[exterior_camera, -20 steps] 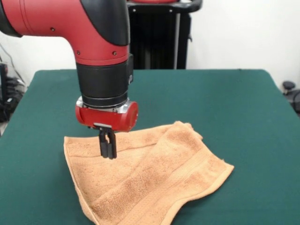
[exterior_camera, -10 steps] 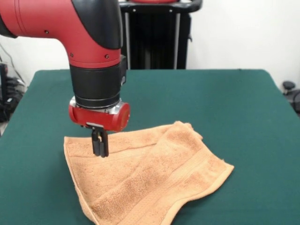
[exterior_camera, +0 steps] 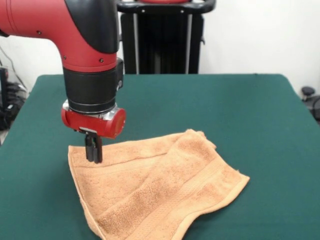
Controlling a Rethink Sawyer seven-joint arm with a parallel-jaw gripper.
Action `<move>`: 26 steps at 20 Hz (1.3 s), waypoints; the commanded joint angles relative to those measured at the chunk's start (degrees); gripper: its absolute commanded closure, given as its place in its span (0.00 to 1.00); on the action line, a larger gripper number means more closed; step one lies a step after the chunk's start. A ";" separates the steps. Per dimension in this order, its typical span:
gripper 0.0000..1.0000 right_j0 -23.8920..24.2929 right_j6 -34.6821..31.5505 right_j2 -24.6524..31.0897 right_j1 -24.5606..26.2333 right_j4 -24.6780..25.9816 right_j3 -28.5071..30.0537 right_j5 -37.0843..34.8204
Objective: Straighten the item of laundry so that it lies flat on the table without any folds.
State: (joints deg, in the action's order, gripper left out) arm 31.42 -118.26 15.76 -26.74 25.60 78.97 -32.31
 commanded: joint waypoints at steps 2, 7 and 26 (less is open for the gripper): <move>1.00 -1.57 -4.36 -0.64 5.00 -0.91 5.40 1.00; 1.00 -1.31 -4.58 -0.64 6.22 -1.30 5.37 2.41; 1.00 -0.90 -6.47 -0.53 15.46 -1.31 2.48 12.94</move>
State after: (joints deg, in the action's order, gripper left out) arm 31.72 -118.26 13.86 -20.98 24.61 79.32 -27.40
